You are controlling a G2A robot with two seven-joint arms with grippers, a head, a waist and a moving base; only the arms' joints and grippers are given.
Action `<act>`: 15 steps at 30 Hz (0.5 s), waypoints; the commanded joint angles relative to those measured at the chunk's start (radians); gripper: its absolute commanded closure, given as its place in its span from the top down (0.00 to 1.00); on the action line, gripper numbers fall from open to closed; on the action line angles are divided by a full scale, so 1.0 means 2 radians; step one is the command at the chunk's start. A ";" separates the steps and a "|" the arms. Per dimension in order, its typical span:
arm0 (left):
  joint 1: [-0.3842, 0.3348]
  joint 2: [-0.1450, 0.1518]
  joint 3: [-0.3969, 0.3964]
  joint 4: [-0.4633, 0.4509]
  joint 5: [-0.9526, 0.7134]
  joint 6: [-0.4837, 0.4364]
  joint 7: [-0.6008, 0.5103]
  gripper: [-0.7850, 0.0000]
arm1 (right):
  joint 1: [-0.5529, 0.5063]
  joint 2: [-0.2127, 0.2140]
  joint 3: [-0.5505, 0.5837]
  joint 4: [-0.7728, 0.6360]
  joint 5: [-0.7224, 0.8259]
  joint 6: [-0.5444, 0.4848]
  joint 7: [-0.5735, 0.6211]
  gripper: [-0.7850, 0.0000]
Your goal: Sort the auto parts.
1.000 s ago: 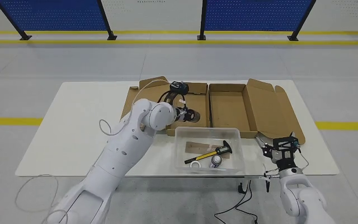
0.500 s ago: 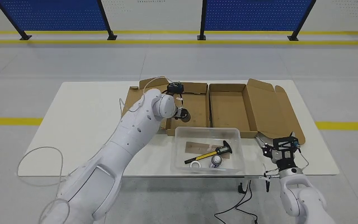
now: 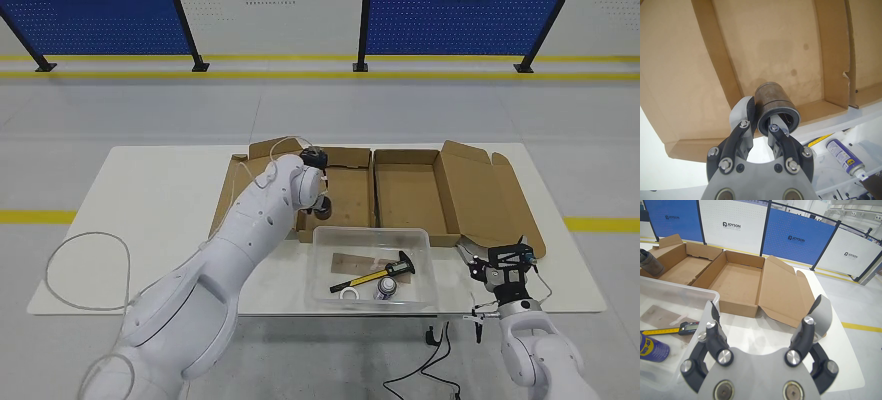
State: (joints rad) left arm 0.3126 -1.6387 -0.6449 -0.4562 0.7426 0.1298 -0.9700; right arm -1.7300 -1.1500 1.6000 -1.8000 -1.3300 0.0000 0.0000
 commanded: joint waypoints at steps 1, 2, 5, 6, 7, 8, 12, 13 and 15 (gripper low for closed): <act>-0.004 -0.007 0.002 0.016 -0.002 0.000 0.001 0.00 | 0.000 0.000 0.000 0.000 0.000 0.000 0.000 1.00; -0.007 -0.010 0.005 0.023 0.000 -0.001 -0.002 0.00 | 0.000 0.000 0.000 0.000 0.000 0.000 0.000 1.00; -0.012 -0.019 0.011 0.042 0.002 -0.003 -0.005 0.00 | 0.000 0.000 0.000 0.000 0.000 0.000 0.000 1.00; -0.013 -0.022 0.012 0.048 0.002 -0.005 -0.006 0.00 | 0.000 0.000 0.000 0.000 0.000 0.000 0.000 1.00; -0.015 -0.025 0.014 0.053 0.003 -0.008 -0.006 0.00 | 0.000 0.000 0.000 0.000 0.000 0.000 0.000 1.00; -0.017 -0.028 0.015 0.058 0.003 -0.009 -0.005 0.00 | 0.000 0.000 0.000 0.000 0.000 0.000 0.000 1.00; -0.023 -0.037 0.017 0.076 0.002 -0.011 -0.006 0.00 | 0.000 0.000 0.000 0.000 0.000 0.000 0.000 1.00; -0.024 -0.039 0.017 0.080 0.002 -0.012 -0.007 0.00 | 0.000 0.000 0.000 0.000 0.000 0.000 0.000 1.00; -0.027 -0.043 0.018 0.087 0.002 -0.015 -0.010 0.00 | 0.000 0.000 0.000 0.000 0.000 0.000 0.000 1.00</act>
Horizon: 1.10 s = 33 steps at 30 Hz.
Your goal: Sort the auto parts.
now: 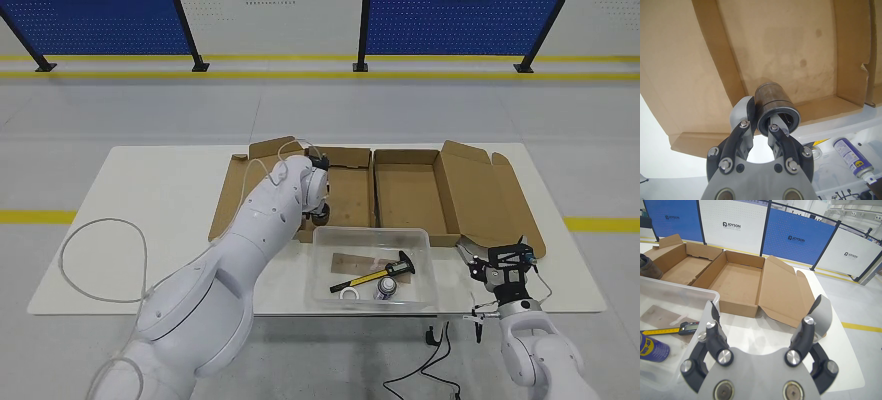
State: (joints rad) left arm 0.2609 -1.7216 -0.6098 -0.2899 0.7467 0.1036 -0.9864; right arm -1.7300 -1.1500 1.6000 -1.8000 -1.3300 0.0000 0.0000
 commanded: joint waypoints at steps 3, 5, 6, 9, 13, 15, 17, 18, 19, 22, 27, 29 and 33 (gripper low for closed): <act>-0.006 -0.006 -0.003 0.017 -0.008 -0.005 -0.005 0.00 | 0.000 0.000 0.000 0.000 0.000 0.000 0.000 1.00; -0.008 -0.009 -0.003 0.023 -0.007 -0.007 -0.007 0.00 | 0.000 0.000 0.000 0.000 0.000 0.000 0.000 1.00; -0.009 -0.011 -0.002 0.025 -0.007 -0.009 -0.010 0.00 | 0.000 0.000 0.000 0.000 0.000 0.000 0.000 1.00; -0.010 -0.014 -0.003 0.032 -0.007 -0.013 -0.010 0.00 | 0.000 0.000 0.000 0.000 0.000 0.000 0.000 1.00; -0.012 -0.019 -0.001 0.038 -0.003 -0.014 -0.012 0.00 | 0.000 0.000 0.000 0.000 0.000 0.000 0.000 1.00; -0.012 -0.021 -0.001 0.041 -0.002 -0.014 -0.013 0.00 | 0.000 0.000 0.000 0.000 0.000 0.000 0.000 1.00; -0.012 -0.023 -0.002 0.044 -0.003 -0.017 -0.017 0.02 | 0.000 0.000 0.000 0.000 0.000 0.000 0.000 1.00; -0.013 -0.024 -0.002 0.046 -0.004 -0.017 -0.021 0.08 | 0.000 0.000 0.000 0.000 0.000 0.000 0.000 1.00; -0.013 -0.024 -0.003 0.048 -0.004 -0.017 -0.021 0.16 | 0.000 0.000 0.000 0.000 0.000 0.000 0.000 1.00; -0.014 -0.026 -0.003 0.053 -0.002 -0.020 -0.019 0.16 | 0.000 0.000 0.000 0.000 0.000 0.000 0.000 1.00; -0.017 -0.028 -0.005 0.055 -0.001 -0.020 -0.016 0.23 | 0.000 0.000 0.000 0.000 0.000 0.000 0.000 1.00; -0.019 -0.029 -0.004 0.054 0.003 -0.021 -0.014 0.21 | 0.000 0.000 0.000 0.000 0.000 0.000 0.000 1.00; -0.024 -0.030 -0.005 0.054 0.007 -0.021 -0.004 0.25 | 0.000 0.000 0.000 0.000 0.000 0.000 0.000 1.00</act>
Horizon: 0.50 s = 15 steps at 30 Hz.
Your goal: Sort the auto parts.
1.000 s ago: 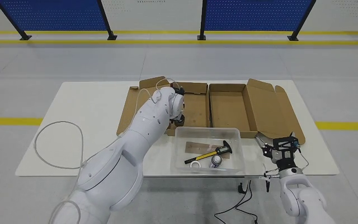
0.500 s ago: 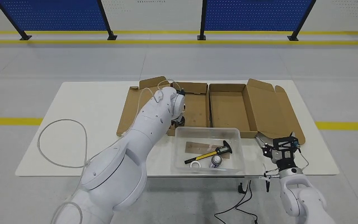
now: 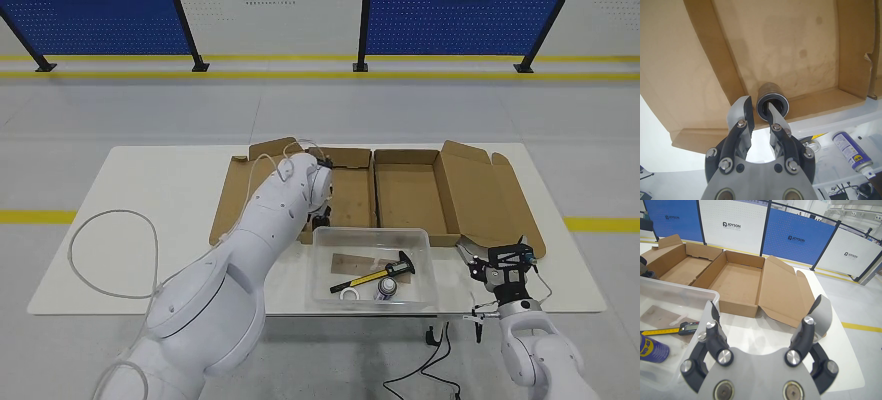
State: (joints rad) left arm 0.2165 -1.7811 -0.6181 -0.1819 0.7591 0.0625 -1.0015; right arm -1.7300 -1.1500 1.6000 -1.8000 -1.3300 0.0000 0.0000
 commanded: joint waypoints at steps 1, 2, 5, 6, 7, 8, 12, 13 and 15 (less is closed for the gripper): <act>-0.003 0.000 0.000 -0.001 0.002 -0.001 0.006 0.25 | 0.000 0.000 0.000 0.000 0.000 0.000 0.000 1.00; -0.004 -0.001 0.000 -0.003 0.004 -0.002 0.009 0.27 | 0.000 0.000 0.000 0.000 0.000 0.000 0.000 1.00; -0.006 -0.002 -0.001 -0.008 0.007 -0.003 0.016 0.37 | 0.000 0.000 0.000 0.000 0.000 0.000 0.000 1.00; -0.006 -0.002 -0.001 -0.011 0.007 -0.004 0.020 0.38 | 0.000 0.000 0.000 0.000 0.000 0.000 0.000 1.00; -0.006 -0.002 -0.001 -0.013 0.008 -0.006 0.023 0.38 | 0.000 0.000 0.000 0.000 0.000 0.000 0.000 1.00; -0.007 -0.002 -0.002 -0.016 0.008 -0.008 0.026 0.39 | 0.000 0.000 0.000 0.000 0.000 0.000 0.000 1.00; -0.007 -0.002 -0.005 -0.030 0.008 -0.016 0.037 0.47 | 0.000 0.000 0.000 0.000 0.000 0.000 0.000 1.00; -0.007 -0.002 -0.006 -0.035 0.007 -0.018 0.040 0.47 | 0.000 0.000 0.000 0.000 0.000 0.000 0.000 1.00; -0.007 0.000 -0.007 -0.045 0.010 -0.022 0.043 0.58 | 0.000 0.000 0.000 0.000 0.000 0.000 0.000 1.00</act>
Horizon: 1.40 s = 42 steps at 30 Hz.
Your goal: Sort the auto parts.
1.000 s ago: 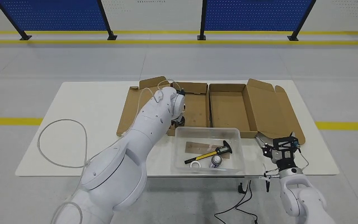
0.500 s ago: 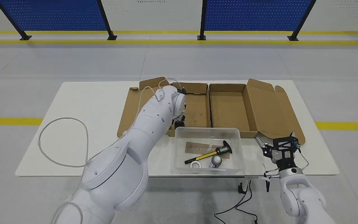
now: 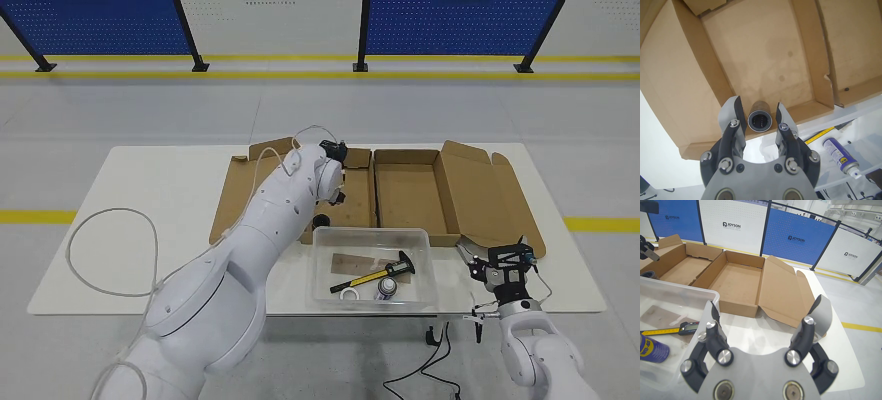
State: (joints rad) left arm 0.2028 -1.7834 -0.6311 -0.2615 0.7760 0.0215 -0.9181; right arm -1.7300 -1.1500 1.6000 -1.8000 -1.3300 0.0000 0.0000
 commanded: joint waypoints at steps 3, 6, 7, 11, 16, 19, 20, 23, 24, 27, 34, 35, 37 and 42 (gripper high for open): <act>0.001 0.003 -0.002 -0.026 0.007 -0.001 0.000 0.89 | 0.000 0.000 0.000 0.000 0.000 0.000 0.000 1.00; 0.005 0.007 -0.006 -0.050 0.010 0.005 -0.003 1.00 | 0.000 0.000 0.000 0.000 0.000 0.000 0.000 1.00; 0.006 0.009 -0.007 -0.060 0.012 0.007 -0.004 1.00 | 0.000 0.000 0.000 0.000 0.000 0.000 0.000 1.00; 0.017 0.019 -0.013 -0.108 0.025 0.016 -0.012 1.00 | 0.000 0.000 0.000 0.000 0.000 0.000 0.000 1.00; 0.048 0.040 -0.029 -0.195 0.051 0.031 -0.033 1.00 | 0.000 0.000 0.000 0.000 0.000 0.000 0.000 1.00; 0.078 0.057 -0.046 -0.265 0.074 0.045 -0.055 1.00 | 0.000 0.000 0.000 0.000 0.000 0.000 0.000 1.00; 0.090 0.063 -0.052 -0.293 0.084 0.049 -0.065 1.00 | 0.000 0.000 0.000 0.000 0.000 0.000 0.000 1.00; 0.134 0.083 -0.075 -0.387 0.111 0.055 -0.092 1.00 | 0.000 0.000 0.000 0.000 0.000 0.000 0.000 1.00; 0.151 0.089 -0.085 -0.417 0.117 0.054 -0.103 1.00 | 0.000 0.000 0.000 0.000 0.000 0.000 0.000 1.00; 0.201 0.105 -0.111 -0.504 0.130 0.041 -0.128 1.00 | 0.000 0.000 0.000 0.000 0.000 0.000 0.000 1.00; 0.283 0.119 -0.130 -0.604 0.108 0.015 -0.158 1.00 | 0.000 0.000 0.000 0.000 0.000 0.000 0.000 1.00; 0.291 0.118 -0.130 -0.608 0.096 0.016 -0.156 1.00 | 0.000 0.000 0.000 0.000 0.000 0.000 0.000 1.00; 0.300 0.117 -0.125 -0.605 0.071 0.010 -0.156 1.00 | 0.000 0.000 0.000 0.000 0.000 0.000 0.000 1.00; 0.290 0.109 -0.101 -0.575 0.043 0.012 -0.156 1.00 | 0.000 0.000 0.000 0.000 0.000 0.000 0.000 1.00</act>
State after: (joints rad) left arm 0.7909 -1.5615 -0.8425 -1.4266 0.8692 0.0389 -1.2317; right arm -1.7300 -1.1500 1.6000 -1.8000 -1.3300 0.0000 0.0000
